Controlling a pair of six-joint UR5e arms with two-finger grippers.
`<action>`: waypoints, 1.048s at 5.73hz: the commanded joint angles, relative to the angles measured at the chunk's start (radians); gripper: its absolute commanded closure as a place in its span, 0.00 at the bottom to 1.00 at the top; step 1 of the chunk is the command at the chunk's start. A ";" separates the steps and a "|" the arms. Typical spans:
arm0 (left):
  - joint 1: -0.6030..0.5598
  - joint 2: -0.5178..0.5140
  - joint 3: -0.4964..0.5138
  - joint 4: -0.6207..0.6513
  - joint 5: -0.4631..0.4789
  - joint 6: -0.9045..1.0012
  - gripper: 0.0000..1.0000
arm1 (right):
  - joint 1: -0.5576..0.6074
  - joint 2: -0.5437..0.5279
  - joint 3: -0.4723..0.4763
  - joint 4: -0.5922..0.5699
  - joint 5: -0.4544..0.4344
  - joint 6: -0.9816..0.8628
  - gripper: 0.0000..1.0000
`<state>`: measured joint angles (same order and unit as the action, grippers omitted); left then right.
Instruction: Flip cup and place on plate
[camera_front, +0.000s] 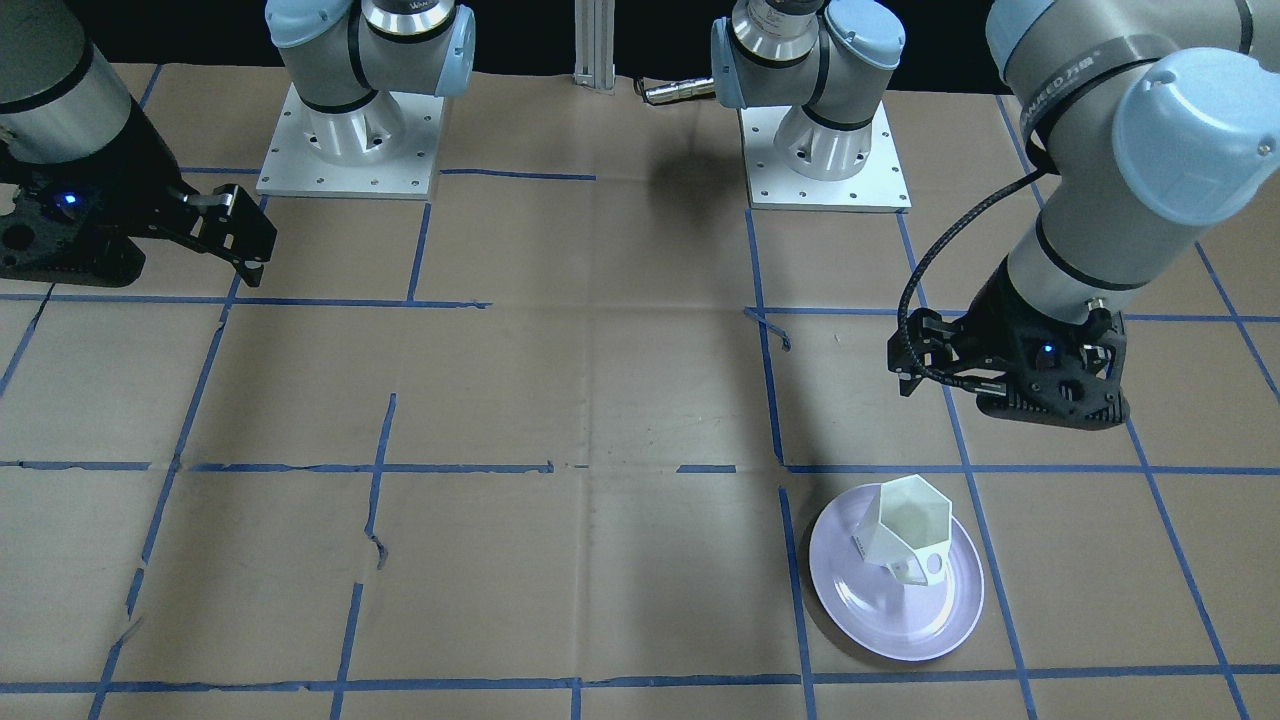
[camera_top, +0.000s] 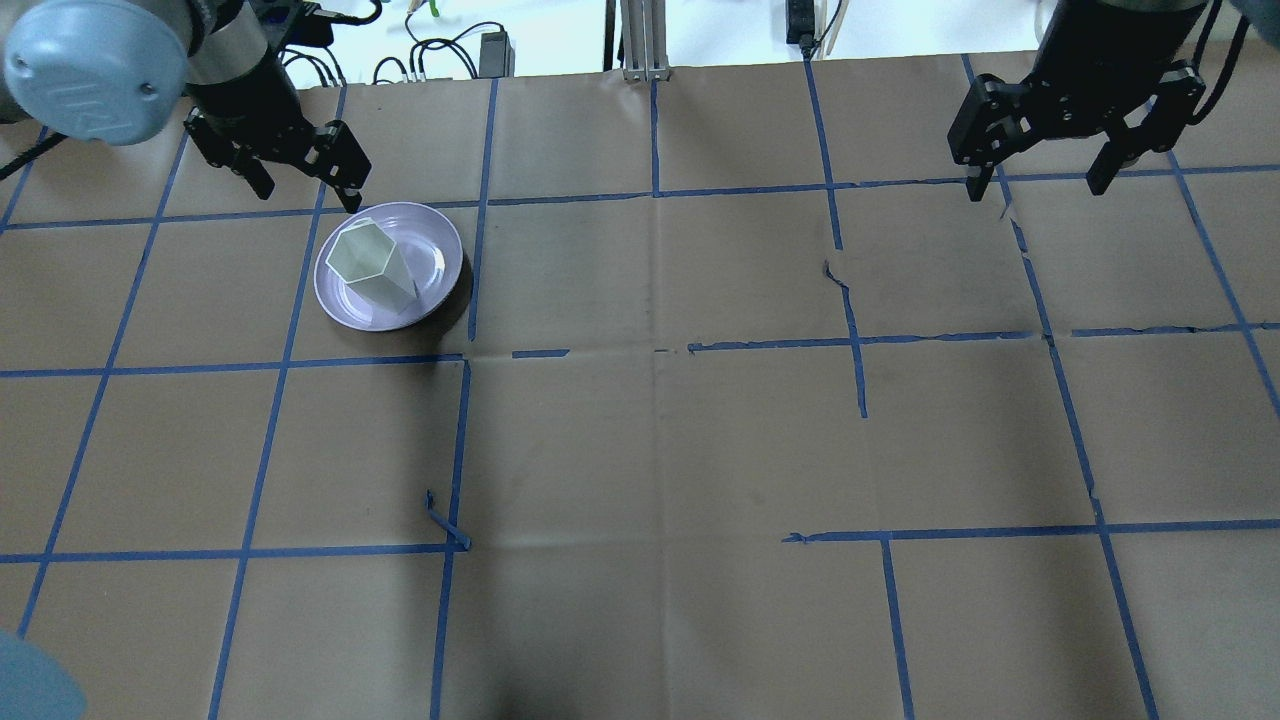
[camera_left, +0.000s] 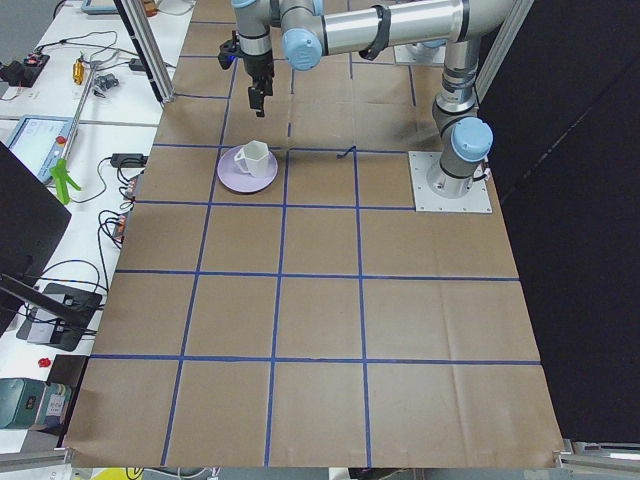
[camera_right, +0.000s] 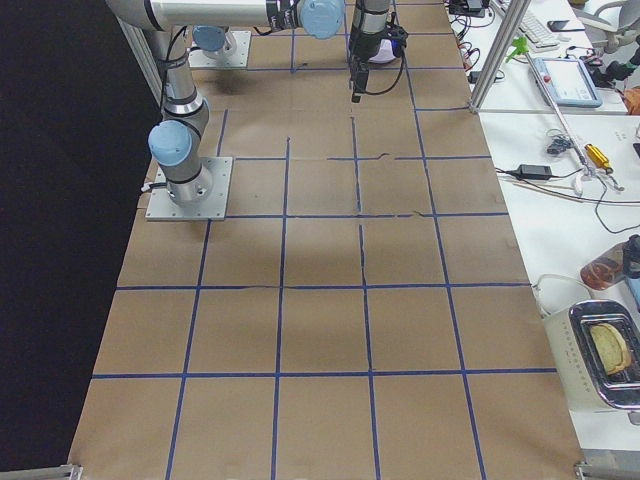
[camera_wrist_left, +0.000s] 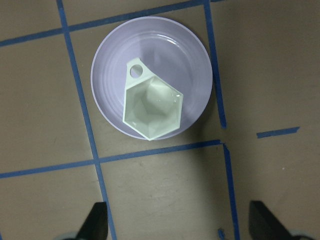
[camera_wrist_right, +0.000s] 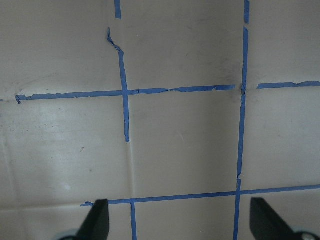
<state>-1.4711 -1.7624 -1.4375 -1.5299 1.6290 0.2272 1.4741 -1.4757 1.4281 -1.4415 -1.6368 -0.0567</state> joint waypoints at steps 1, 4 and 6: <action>-0.104 0.092 0.002 -0.084 -0.001 -0.229 0.01 | 0.000 0.000 0.000 0.001 0.000 0.000 0.00; -0.183 0.112 -0.007 -0.111 -0.001 -0.310 0.01 | 0.000 0.000 0.000 0.000 0.000 0.000 0.00; -0.178 0.112 -0.007 -0.111 -0.012 -0.308 0.01 | 0.000 0.000 0.000 0.001 0.000 0.000 0.00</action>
<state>-1.6498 -1.6513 -1.4443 -1.6410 1.6221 -0.0818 1.4742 -1.4757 1.4281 -1.4408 -1.6368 -0.0567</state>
